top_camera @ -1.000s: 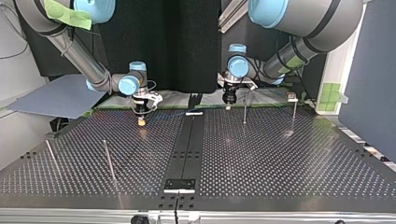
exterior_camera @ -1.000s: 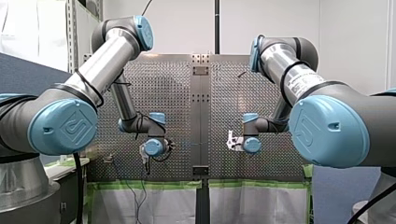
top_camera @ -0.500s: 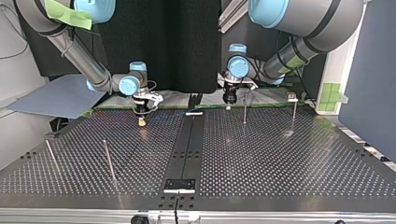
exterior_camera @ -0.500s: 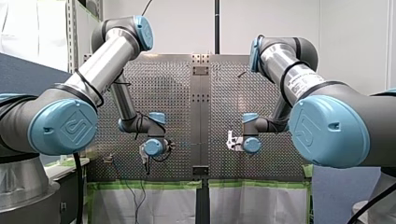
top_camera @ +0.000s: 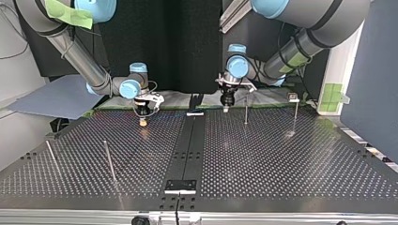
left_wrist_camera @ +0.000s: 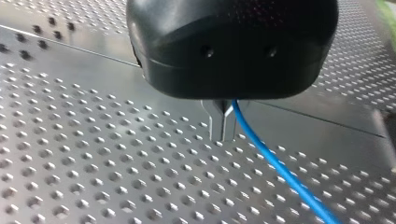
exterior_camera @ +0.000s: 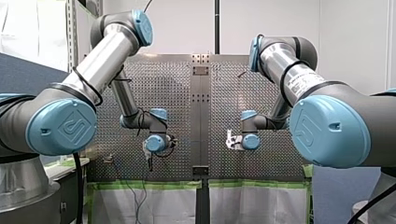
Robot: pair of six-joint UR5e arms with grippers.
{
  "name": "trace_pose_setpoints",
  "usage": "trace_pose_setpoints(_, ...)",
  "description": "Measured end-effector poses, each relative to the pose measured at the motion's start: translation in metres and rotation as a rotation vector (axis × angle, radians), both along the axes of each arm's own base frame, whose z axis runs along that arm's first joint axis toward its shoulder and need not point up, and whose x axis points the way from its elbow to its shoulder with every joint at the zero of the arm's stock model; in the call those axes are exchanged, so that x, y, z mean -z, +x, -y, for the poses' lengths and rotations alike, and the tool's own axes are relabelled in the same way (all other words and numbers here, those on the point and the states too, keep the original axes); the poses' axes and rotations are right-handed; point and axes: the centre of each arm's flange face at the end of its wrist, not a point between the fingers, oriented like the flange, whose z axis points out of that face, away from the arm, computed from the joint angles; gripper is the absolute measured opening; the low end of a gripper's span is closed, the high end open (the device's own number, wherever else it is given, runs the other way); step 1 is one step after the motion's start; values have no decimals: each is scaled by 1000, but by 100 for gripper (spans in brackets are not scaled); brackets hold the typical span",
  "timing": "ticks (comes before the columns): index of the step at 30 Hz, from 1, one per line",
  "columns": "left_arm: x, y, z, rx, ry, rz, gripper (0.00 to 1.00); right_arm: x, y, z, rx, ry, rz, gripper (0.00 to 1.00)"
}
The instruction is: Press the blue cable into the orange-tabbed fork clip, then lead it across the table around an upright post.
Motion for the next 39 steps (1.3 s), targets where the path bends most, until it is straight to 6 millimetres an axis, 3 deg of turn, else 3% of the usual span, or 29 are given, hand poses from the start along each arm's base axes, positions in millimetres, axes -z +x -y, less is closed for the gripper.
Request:
trace_pose_setpoints(14,-58,1,13,20,-64,73,0,-36,8,-6,3,-2,-17,0)
trace_pose_setpoints(24,-62,-4,21,37,-66,79,0,-57,22,-17,-7,-15,-32,0)
trace_pose_setpoints(39,-73,-9,30,55,-72,95,0,-119,36,-44,0,-73,-14,0)
